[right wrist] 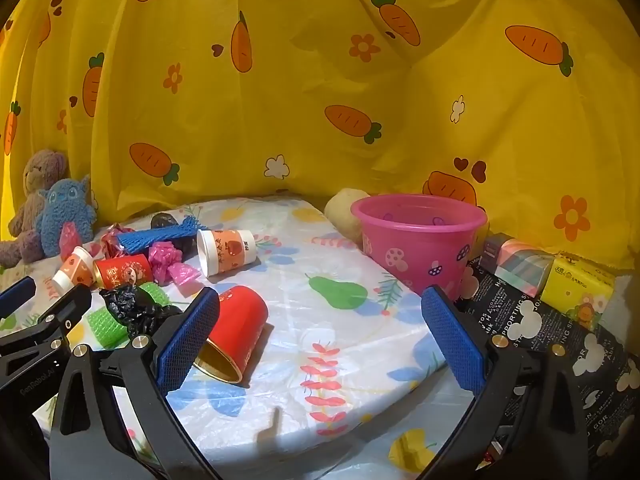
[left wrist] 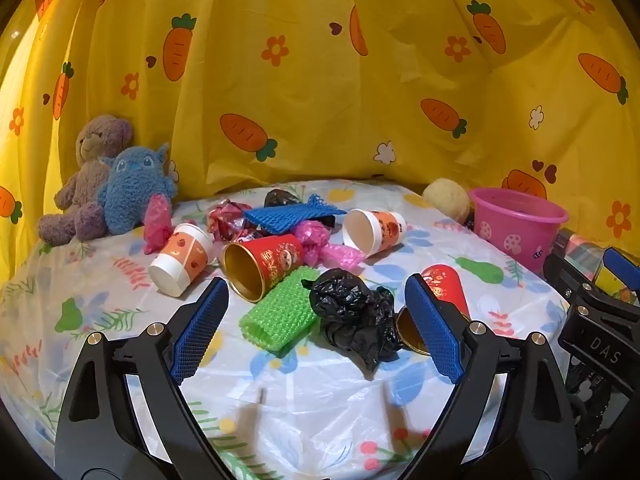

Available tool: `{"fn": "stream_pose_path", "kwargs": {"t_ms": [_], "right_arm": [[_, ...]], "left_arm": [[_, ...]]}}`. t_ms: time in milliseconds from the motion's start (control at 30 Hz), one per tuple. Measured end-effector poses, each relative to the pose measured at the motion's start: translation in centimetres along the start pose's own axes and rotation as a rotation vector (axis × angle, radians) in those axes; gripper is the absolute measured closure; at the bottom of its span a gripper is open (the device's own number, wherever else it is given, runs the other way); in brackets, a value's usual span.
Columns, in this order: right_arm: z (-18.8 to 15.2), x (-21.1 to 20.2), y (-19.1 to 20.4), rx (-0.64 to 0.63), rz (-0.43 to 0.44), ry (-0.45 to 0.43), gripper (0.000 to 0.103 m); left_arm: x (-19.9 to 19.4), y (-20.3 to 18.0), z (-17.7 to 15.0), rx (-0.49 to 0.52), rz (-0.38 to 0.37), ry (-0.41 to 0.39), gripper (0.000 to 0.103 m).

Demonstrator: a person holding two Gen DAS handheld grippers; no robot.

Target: Collect trash

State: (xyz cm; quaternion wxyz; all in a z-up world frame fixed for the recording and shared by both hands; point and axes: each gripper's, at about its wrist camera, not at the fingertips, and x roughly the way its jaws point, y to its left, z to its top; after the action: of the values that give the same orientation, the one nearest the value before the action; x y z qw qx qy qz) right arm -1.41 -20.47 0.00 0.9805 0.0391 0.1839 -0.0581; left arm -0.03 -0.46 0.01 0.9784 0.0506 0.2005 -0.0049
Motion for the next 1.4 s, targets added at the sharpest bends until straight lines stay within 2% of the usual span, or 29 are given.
{"fn": "stream_pose_path", "kwargs": {"t_ms": [67,200,1400], "right_arm": [[0.02,-0.03,-0.02,0.002,0.0,-0.002,0.005],[0.09,-0.09,-0.04,-0.001,-0.001,-0.001,0.005],[0.45,0.14,0.1,-0.008,-0.011,-0.004,0.005]], "left_arm": [[-0.71,0.82,-0.07,-0.05,-0.02,-0.029,0.015],[-0.27,1.02,0.01,-0.048,-0.027,-0.003,0.015],[-0.21,0.46,-0.03,-0.058,-0.028,0.0,0.015]]}}
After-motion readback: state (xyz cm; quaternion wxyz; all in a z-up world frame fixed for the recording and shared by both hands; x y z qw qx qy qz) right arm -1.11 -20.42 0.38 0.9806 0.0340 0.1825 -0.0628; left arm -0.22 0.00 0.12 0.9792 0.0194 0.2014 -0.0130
